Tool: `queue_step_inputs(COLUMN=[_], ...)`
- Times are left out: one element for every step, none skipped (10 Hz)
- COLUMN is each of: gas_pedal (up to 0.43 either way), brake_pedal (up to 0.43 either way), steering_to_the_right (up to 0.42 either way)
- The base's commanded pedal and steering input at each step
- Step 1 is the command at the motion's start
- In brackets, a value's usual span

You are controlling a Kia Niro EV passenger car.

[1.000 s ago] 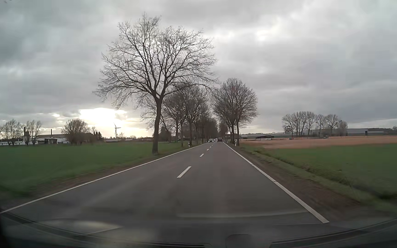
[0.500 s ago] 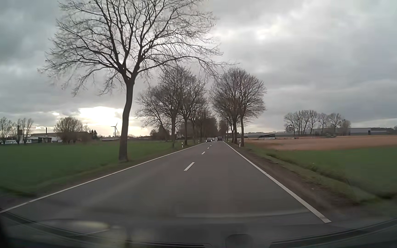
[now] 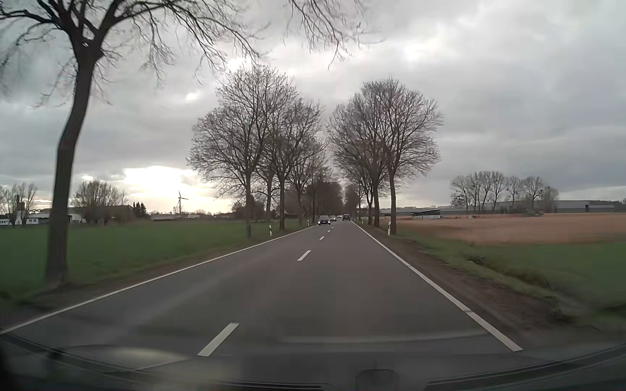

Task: Follow the waypoints while adhering to traffic rules and regulations

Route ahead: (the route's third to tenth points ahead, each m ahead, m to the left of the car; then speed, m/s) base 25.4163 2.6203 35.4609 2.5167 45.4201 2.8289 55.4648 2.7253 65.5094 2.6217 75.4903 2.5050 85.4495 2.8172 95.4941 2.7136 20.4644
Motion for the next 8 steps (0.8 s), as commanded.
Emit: queue_step_inputs(gas_pedal=[0.209, 0.209, 0.209, 0.209, 0.209, 0.209, 0.220, 0.220], brake_pedal=[0.000, 0.000, 0.000, 0.000, 0.000, 0.000, 0.000, 0.000], steering_to_the_right=[0.003, 0.003, 0.003, 0.003, 0.004, 0.005, 0.005, 0.005])
